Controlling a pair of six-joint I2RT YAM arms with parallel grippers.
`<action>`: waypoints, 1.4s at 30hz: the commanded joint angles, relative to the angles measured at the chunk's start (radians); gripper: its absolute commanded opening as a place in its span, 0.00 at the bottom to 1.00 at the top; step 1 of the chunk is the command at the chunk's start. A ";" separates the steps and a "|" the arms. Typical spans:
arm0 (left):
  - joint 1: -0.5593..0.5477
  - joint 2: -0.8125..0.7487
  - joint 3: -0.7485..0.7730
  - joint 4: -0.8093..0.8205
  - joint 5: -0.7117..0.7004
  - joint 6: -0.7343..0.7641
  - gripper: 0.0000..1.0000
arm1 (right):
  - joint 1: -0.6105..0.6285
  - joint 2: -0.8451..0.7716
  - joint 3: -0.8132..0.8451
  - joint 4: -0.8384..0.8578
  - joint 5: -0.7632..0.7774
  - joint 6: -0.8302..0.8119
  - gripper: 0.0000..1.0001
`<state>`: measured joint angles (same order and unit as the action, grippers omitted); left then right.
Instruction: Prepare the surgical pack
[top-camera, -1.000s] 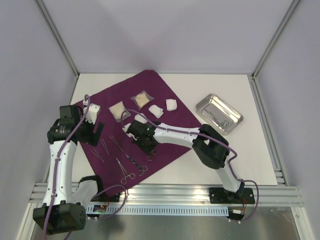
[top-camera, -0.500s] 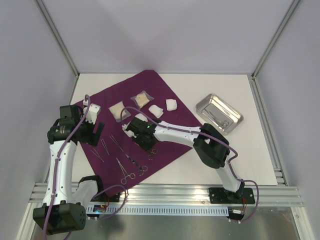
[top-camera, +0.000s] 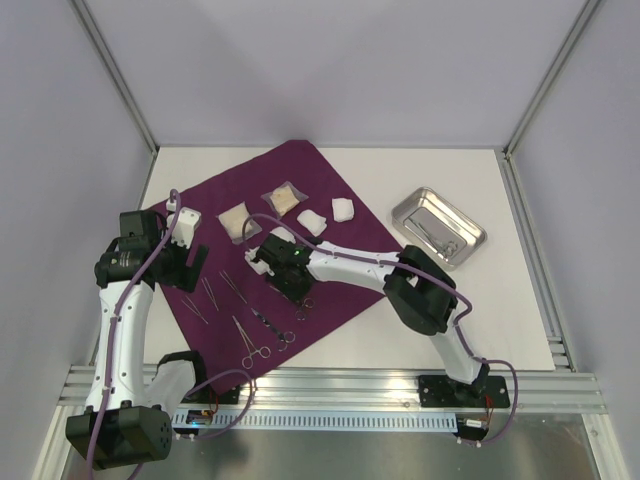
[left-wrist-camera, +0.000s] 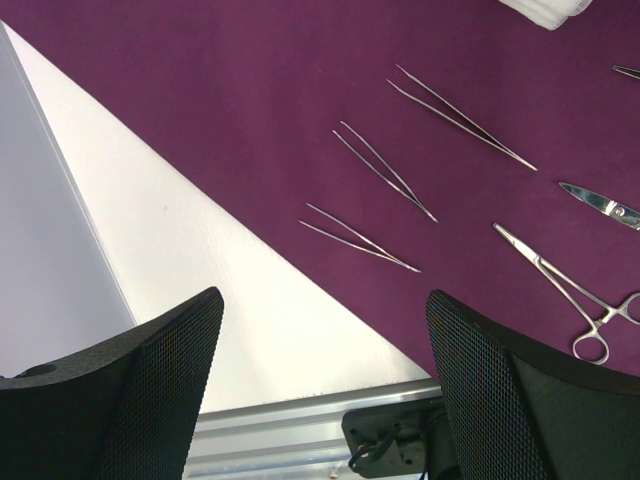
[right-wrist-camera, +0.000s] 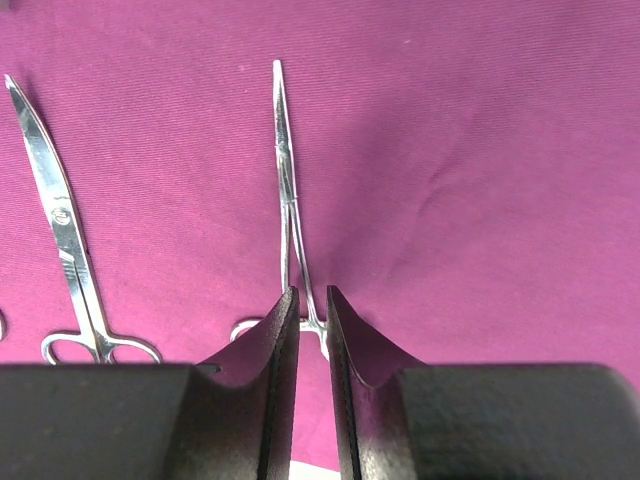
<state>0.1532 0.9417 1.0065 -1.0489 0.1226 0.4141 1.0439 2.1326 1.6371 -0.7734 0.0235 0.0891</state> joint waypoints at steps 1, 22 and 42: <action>0.006 -0.003 -0.006 0.027 0.006 0.014 0.91 | -0.001 0.023 0.007 -0.001 -0.045 -0.008 0.19; 0.006 -0.007 -0.009 0.027 0.006 0.012 0.91 | 0.013 0.089 -0.049 -0.012 0.072 -0.026 0.00; 0.005 0.012 0.012 0.030 0.015 0.022 0.92 | -0.108 -0.255 -0.065 0.030 0.063 -0.248 0.01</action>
<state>0.1532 0.9463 0.9936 -1.0351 0.1234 0.4152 0.9890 1.9621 1.5387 -0.7277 0.0715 -0.0540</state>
